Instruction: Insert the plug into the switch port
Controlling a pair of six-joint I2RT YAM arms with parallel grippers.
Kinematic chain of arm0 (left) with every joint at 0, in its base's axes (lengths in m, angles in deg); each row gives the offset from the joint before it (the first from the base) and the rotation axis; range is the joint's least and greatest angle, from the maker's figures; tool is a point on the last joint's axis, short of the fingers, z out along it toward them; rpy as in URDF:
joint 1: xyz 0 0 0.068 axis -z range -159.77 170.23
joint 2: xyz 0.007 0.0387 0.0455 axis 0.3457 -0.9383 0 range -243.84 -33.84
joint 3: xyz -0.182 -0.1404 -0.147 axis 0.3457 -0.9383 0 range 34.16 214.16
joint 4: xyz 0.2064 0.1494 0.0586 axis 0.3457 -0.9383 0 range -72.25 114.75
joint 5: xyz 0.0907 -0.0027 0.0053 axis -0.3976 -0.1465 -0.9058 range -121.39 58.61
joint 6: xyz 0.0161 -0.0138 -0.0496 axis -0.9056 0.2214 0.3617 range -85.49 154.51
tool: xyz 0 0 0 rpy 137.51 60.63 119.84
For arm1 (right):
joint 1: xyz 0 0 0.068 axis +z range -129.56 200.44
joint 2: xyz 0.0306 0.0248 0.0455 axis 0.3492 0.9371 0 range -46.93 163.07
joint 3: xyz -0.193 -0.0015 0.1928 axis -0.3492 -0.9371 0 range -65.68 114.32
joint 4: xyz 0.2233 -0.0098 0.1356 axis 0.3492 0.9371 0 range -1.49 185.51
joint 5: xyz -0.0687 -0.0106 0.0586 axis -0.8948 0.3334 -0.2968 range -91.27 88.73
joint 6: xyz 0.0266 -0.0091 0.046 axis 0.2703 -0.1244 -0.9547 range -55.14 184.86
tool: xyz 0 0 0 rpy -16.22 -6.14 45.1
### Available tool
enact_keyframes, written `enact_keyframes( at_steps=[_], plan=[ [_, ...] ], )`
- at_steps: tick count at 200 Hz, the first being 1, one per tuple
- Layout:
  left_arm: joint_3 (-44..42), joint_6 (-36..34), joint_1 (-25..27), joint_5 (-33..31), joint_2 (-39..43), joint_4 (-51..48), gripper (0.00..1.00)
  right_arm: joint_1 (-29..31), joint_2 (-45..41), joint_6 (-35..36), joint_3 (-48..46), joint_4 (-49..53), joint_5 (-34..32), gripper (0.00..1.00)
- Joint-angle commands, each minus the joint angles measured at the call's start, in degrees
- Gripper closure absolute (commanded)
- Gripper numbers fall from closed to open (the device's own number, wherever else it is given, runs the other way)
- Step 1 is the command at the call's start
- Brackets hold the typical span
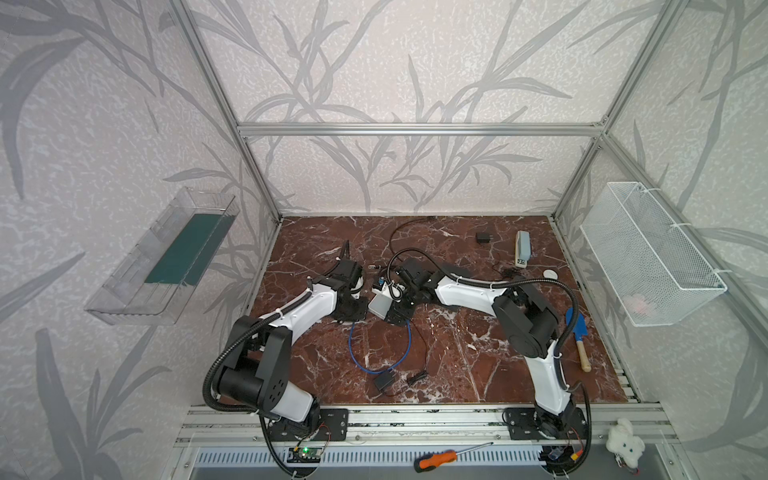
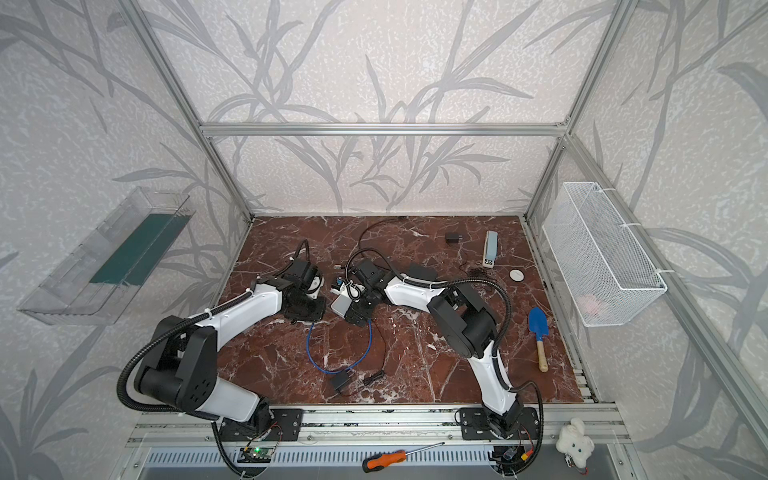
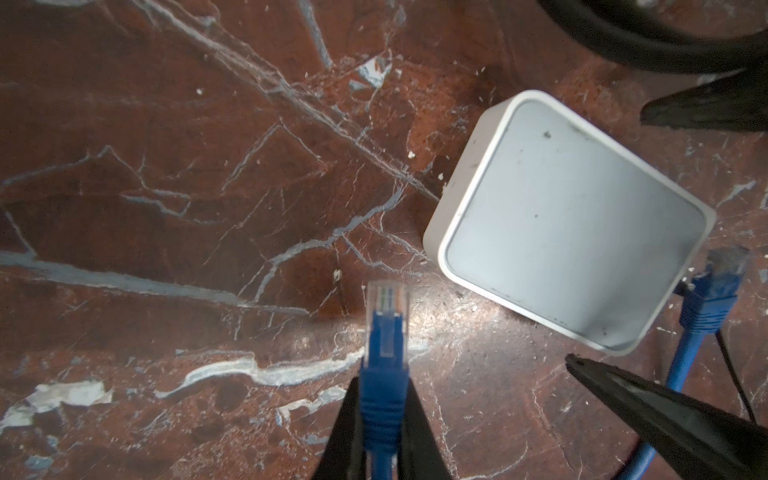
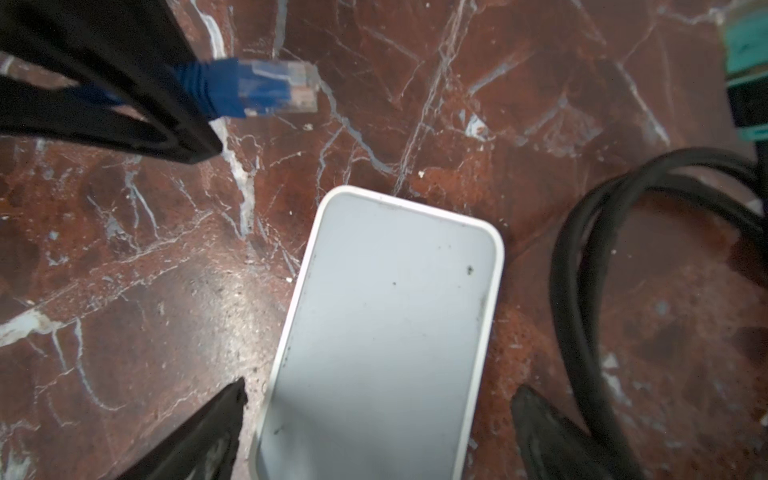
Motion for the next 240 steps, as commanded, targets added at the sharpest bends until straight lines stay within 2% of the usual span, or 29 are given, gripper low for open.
enact_keyframes(
  at_steps=[1,42,84,122,162,188,240],
  plan=[
    [1.8,0.5,-0.2,-0.5,-1.2,-0.1,0.92,0.4,-1.6,-1.7,-0.4,3.3,0.0,0.01],
    [3.0,-2.1,0.1,1.3,-2.7,-1.3,0.92,0.6,1.4,-4.8,0.3,4.2,-2.0,0.0],
    [4.9,-7.3,0.5,0.3,-4.8,-4.1,0.92,-0.3,4.6,-8.5,2.5,2.5,-5.9,0.08],
    [9.7,-14.8,0.5,-1.6,-9.8,-6.2,0.92,-2.8,6.1,-8.0,5.2,1.5,-1.7,0.13],
    [13.3,-20.6,0.4,-3.7,-15.7,-6.8,0.92,-5.2,6.8,-6.7,6.5,1.9,2.6,0.13],
    [14.6,-21.8,0.5,-3.1,-18.7,-5.1,0.92,-6.4,7.2,-5.9,7.5,2.9,4.8,0.13],
    [14.5,-23.2,0.5,2.8,-20.1,-1.5,0.92,-7.1,9.1,-4.4,11.2,6.7,7.0,0.13]
  ],
)
